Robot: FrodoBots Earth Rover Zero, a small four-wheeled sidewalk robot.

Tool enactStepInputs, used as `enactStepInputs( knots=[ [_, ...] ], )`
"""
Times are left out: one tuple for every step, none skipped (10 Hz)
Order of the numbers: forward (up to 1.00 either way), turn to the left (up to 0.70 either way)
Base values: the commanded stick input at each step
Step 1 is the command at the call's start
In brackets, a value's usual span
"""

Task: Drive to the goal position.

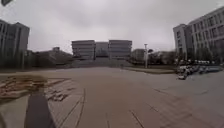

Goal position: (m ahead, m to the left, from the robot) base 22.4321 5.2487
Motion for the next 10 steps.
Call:
enactStepInputs(
  knots=[
    [0.7,0.0],
    [0.7,0.0],
    [0.7,0.0],
    [0.7,0.0],
    [0.7,0.0],
    [0.7,0.0],
    [0.7,0.0],
    [0.7,0.0],
    [0.7,0.0],
    [0.7,0.0]
  ],
)
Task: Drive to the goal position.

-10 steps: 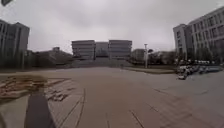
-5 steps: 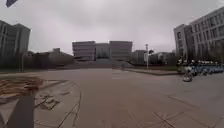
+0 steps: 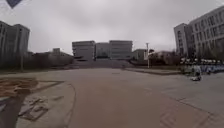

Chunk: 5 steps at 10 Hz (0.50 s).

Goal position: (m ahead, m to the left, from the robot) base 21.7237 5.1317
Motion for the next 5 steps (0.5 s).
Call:
enactStepInputs(
  knots=[
    [0.7,0.0],
    [0.7,0.0],
    [0.7,0.0],
    [0.7,0.0],
    [0.7,0.0]
  ],
)
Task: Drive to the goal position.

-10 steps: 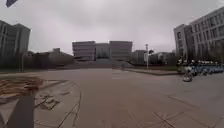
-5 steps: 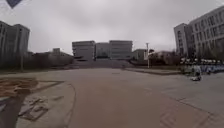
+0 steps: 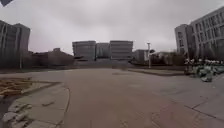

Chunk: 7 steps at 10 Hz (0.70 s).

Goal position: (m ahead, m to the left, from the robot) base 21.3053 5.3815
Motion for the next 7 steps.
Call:
enactStepInputs(
  knots=[
    [0.7,0.0],
    [0.7,0.0],
    [0.7,0.0],
    [0.7,0.0],
    [0.7,0.0],
    [0.7,0.0],
    [0.7,0.0]
  ],
)
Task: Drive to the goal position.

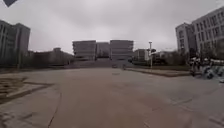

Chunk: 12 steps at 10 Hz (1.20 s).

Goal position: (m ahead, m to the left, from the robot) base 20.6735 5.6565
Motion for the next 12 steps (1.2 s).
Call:
enactStepInputs(
  knots=[
    [0.7,0.0],
    [0.7,0.0],
    [0.7,0.0],
    [0.7,0.0],
    [0.7,0.0],
    [0.7,0.0],
    [0.7,0.0],
    [0.7,0.0],
    [0.7,0.0],
    [0.7,0.0],
    [0.7,0.0],
    [0.7,0.0]
  ],
)
